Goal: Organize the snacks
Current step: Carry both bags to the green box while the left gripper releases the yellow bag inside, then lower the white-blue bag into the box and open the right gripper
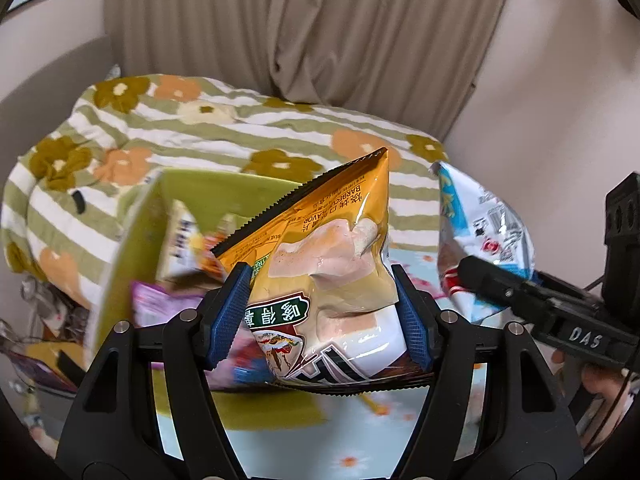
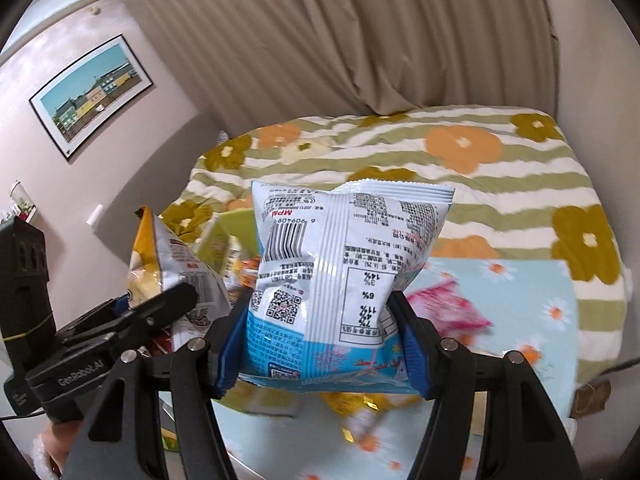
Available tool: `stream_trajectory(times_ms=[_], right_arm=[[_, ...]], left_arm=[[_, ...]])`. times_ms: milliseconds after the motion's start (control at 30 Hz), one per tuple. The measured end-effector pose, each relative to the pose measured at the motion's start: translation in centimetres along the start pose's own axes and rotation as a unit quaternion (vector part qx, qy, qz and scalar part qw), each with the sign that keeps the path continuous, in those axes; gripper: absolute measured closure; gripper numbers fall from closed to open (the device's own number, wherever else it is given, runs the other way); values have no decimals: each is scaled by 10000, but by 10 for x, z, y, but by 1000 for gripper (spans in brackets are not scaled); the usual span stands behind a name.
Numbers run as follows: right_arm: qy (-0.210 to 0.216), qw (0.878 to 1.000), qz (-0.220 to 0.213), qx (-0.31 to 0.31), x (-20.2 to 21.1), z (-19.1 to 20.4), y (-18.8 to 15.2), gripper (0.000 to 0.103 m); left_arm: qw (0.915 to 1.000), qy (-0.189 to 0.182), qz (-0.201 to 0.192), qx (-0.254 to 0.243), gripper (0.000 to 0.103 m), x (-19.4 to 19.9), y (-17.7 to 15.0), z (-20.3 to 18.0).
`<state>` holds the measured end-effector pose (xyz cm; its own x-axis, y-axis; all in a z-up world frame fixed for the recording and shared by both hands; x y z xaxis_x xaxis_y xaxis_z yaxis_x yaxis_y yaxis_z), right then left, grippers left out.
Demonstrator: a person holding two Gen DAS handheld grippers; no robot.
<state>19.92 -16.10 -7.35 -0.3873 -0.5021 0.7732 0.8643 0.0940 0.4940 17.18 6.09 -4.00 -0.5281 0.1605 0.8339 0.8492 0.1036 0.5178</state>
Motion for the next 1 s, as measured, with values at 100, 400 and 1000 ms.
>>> stream_trajectory(times_ms=[100,400,1000], right_arm=[[57,10000,-7,12,-20,26,13,42],[-79,9997,165,-140,-77,73,33,42],[-677,9960,427,-385,-129,92,54,42]], left_arm=[[9999,131,58,6,38,-2,8,38],[9979,242,598,-91,32,-54,27,124],[9940,201,916,-554,1,-77,26,159]])
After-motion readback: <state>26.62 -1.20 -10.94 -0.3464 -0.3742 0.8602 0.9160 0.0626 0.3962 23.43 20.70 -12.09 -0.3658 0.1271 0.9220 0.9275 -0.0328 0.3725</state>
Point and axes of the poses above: each gripper's, at about its wrist camera, not at the fingertips, and x roughly against the way its jaws point, z to its left, y to its top, the point moved 1 cm from there along -x, roughly the way its jaws point, and after that the axes turned 10 degrees about z, right-handed, at the moved point
